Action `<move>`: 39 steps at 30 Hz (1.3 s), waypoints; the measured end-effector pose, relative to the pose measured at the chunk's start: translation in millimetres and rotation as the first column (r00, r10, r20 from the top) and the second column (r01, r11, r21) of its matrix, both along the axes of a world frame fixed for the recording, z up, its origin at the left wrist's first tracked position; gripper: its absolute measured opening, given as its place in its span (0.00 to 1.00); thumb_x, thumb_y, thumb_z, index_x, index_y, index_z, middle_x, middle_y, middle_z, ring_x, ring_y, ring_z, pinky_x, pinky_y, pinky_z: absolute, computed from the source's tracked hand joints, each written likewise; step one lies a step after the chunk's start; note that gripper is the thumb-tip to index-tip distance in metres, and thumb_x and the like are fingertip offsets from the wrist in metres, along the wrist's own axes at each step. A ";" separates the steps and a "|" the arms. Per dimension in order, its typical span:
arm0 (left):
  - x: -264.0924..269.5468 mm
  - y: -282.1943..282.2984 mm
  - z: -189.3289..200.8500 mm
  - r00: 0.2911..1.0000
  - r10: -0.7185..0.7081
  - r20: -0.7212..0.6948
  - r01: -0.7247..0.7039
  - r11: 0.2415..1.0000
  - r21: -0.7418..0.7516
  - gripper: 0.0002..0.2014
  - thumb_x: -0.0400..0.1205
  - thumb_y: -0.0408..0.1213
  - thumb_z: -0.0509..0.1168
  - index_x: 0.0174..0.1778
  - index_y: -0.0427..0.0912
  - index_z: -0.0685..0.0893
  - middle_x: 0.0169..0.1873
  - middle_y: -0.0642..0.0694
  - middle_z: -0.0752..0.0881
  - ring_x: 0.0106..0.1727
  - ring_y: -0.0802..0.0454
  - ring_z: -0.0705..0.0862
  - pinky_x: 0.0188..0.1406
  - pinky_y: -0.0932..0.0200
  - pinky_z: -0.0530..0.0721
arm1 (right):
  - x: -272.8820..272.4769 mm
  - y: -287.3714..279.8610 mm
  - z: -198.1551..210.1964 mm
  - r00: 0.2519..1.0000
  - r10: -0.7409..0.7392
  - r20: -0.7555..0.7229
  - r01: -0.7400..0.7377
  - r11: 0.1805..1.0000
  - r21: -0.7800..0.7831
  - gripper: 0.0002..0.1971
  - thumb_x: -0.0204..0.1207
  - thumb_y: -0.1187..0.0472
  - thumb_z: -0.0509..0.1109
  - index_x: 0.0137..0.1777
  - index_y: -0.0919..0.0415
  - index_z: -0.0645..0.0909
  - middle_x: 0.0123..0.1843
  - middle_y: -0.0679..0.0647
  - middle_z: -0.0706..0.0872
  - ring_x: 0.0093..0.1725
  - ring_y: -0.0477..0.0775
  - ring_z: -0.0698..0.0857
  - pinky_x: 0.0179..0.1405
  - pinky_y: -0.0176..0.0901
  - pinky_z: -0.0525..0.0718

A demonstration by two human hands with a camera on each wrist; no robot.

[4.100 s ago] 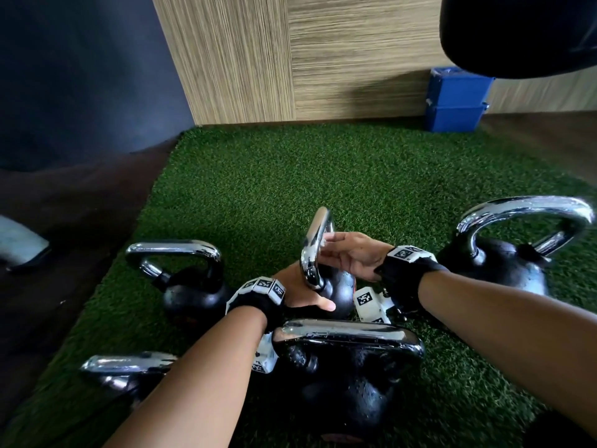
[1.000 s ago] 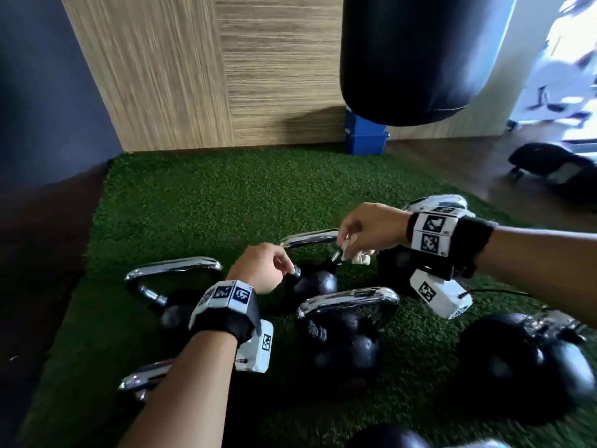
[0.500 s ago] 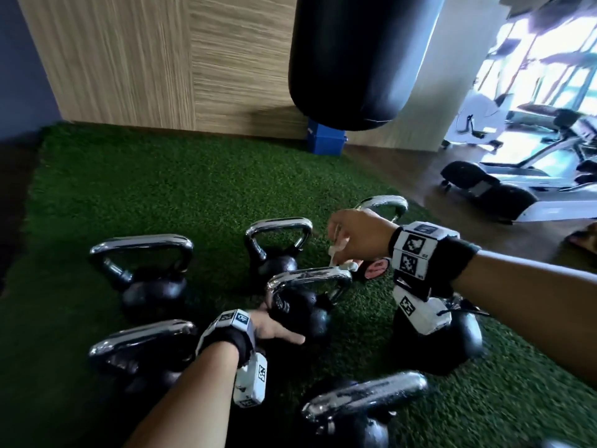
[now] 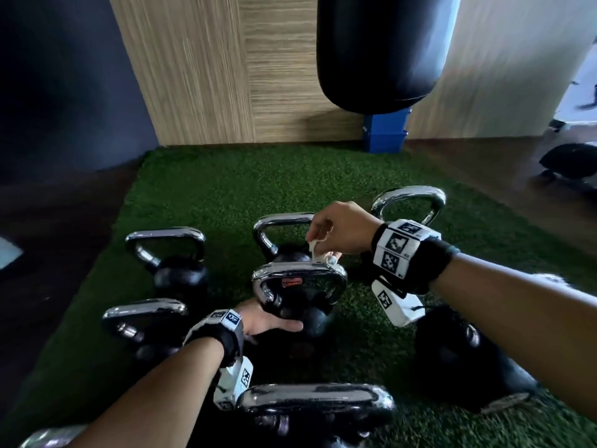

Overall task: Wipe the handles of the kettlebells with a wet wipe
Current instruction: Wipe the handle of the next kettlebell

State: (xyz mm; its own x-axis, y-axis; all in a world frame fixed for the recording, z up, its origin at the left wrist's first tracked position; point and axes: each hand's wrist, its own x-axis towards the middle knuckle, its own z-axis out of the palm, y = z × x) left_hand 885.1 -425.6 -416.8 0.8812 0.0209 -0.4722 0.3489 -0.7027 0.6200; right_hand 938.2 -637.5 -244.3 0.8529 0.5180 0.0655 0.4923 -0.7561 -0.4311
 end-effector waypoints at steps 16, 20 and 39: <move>-16.5 0.8 -11.3 0.996 0.054 0.076 -0.052 0.998 -0.022 0.52 0.47 0.79 0.76 0.67 0.58 0.87 0.63 0.56 0.90 0.68 0.52 0.86 0.76 0.51 0.79 | -19.2 32.3 -14.2 0.962 0.261 0.073 -0.238 0.943 -0.232 0.08 0.75 0.63 0.68 0.44 0.62 0.90 0.41 0.58 0.92 0.46 0.60 0.89 0.55 0.49 0.87; -16.9 0.4 -11.7 0.995 0.058 0.080 -0.057 0.998 -0.009 0.54 0.47 0.81 0.75 0.69 0.59 0.86 0.65 0.56 0.89 0.69 0.51 0.85 0.76 0.50 0.79 | -22.3 36.1 -12.8 0.951 0.291 0.104 -0.251 0.925 -0.285 0.13 0.77 0.70 0.69 0.58 0.61 0.90 0.52 0.59 0.92 0.52 0.60 0.91 0.53 0.44 0.87; -19.5 -0.8 -21.3 0.983 0.159 0.090 -0.154 0.986 -0.055 0.53 0.58 0.73 0.81 0.78 0.55 0.77 0.74 0.52 0.82 0.75 0.48 0.80 0.77 0.53 0.76 | -29.3 11.7 -24.9 0.981 0.082 0.178 -0.029 0.959 -0.282 0.11 0.77 0.76 0.68 0.55 0.69 0.89 0.47 0.64 0.91 0.45 0.59 0.93 0.43 0.50 0.93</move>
